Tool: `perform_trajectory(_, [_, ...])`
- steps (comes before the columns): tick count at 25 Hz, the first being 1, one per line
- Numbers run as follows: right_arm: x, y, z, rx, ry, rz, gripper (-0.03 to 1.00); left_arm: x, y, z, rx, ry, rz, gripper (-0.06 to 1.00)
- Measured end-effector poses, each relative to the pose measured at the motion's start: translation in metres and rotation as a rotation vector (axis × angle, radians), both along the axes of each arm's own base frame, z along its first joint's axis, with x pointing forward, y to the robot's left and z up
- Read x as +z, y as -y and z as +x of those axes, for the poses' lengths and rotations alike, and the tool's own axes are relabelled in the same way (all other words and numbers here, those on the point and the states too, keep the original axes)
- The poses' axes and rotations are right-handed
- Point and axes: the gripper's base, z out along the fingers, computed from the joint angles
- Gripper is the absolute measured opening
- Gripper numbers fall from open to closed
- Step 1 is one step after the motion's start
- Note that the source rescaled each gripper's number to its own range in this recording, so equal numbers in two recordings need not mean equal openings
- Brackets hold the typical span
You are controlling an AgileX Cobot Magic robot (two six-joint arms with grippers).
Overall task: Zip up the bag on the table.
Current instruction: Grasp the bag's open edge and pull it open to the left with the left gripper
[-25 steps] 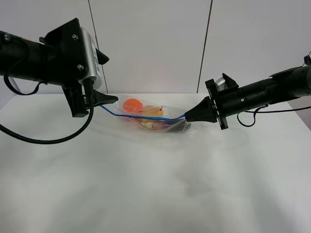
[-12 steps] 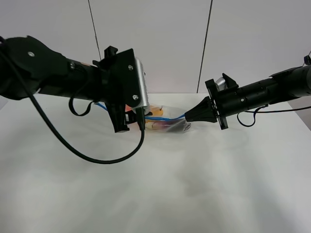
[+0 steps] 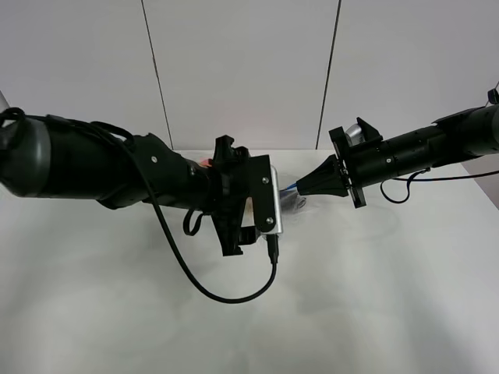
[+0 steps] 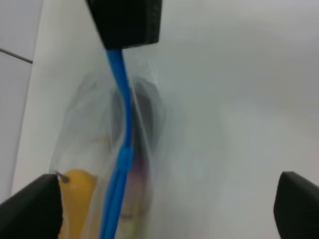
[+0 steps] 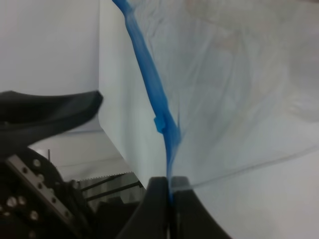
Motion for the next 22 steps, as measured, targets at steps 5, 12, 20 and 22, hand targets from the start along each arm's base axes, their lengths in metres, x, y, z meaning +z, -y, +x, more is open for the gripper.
perform_trajectory(5, [0.0, 0.0, 0.0, -0.001, 0.0, -0.001, 0.0, -0.006, 0.014, -0.002, 0.039, 0.068, -0.014, 1.0])
perform_trajectory(12, [0.0, 0.0, 0.0, -0.001, 0.0, 0.0, 0.0, -0.014, 0.014, 0.005, 0.102, 0.114, -0.023, 0.99])
perform_trajectory(20, [0.0, 0.0, 0.0, -0.003, 0.0, 0.002, 0.0, -0.02, 0.015, 0.007, 0.1, 0.14, -0.007, 0.74])
perform_trajectory(22, [0.0, 0.0, 0.0, -0.003, 0.0, 0.002, 0.0, -0.02, 0.015, 0.007, 0.102, 0.139, -0.008, 0.7])
